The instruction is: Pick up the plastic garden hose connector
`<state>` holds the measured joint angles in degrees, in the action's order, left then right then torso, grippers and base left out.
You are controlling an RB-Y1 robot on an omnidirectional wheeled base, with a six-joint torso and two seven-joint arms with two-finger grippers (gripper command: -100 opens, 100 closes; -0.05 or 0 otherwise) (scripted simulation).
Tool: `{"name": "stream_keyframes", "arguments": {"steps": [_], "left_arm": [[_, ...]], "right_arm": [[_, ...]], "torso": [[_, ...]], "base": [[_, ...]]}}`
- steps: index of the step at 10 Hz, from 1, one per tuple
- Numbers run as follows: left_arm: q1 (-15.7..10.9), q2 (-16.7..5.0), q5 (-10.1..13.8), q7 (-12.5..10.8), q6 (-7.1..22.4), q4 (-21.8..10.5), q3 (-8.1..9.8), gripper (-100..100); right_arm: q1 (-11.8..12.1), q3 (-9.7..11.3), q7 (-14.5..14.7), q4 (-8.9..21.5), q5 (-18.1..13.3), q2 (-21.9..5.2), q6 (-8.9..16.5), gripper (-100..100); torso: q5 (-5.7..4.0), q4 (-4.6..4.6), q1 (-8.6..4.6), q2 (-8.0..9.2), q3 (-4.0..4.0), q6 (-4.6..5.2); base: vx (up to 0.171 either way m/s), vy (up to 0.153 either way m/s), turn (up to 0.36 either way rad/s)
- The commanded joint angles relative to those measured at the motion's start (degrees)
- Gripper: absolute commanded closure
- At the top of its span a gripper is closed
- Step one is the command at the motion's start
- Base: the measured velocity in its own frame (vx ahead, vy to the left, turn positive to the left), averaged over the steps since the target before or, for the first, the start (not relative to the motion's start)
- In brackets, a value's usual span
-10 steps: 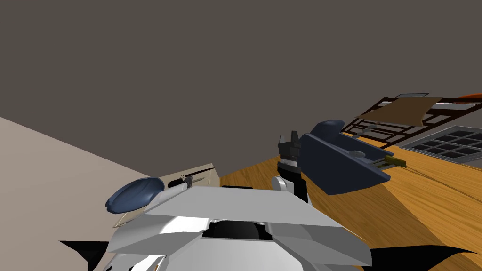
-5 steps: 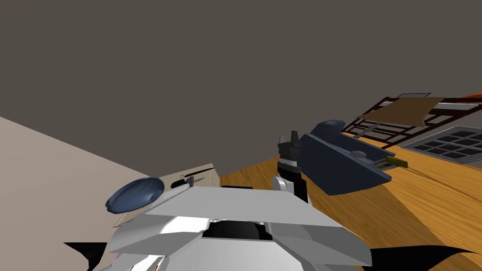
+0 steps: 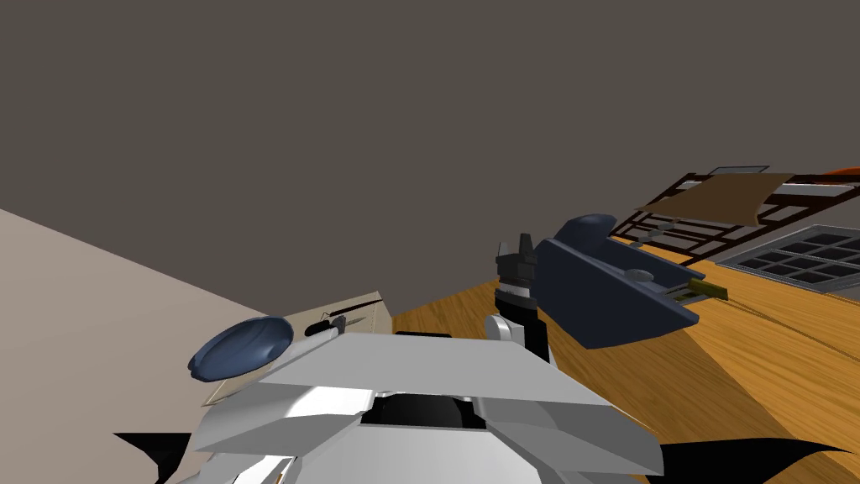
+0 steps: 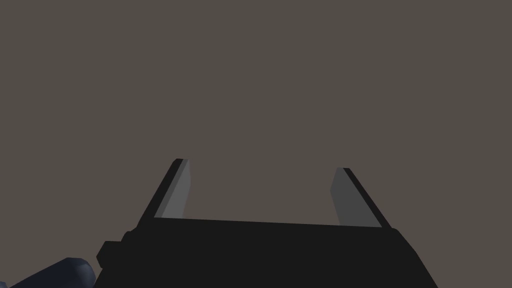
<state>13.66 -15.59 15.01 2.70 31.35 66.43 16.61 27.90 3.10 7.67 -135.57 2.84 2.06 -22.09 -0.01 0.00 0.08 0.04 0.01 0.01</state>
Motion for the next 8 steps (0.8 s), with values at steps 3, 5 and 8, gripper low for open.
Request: {"name": "stream_keyframes", "arguments": {"steps": [3,5,8], "left_arm": [[-0.6,-2.6,-0.3,2.4,-0.9,1.0,1.92,-100],[-0.1,-4.1,-0.4,4.1,-0.7,1.1,3.24,-100],[1.5,-5.5,-0.4,4.6,1.0,0.7,4.47,-100]], "right_arm": [[0.0,0.0,0.0,0.0,0.0,0.0,0.0,0],[0.0,0.0,0.0,0.0,0.0,0.0,0.0,0],[0.0,0.0,0.0,0.0,0.0,0.0,0.0,0]], "torso": [[-0.04,0.02,-0.14,0.06,0.03,0.02],[-0.07,0.03,-0.29,0.16,0.09,-0.01],[-0.11,-0.05,-0.49,-0.29,-0.15,-0.01]], "base": [[-0.024,-0.049,-0.058],[-0.021,-0.09,-0.045],[0.082,-0.12,-0.027]]}}
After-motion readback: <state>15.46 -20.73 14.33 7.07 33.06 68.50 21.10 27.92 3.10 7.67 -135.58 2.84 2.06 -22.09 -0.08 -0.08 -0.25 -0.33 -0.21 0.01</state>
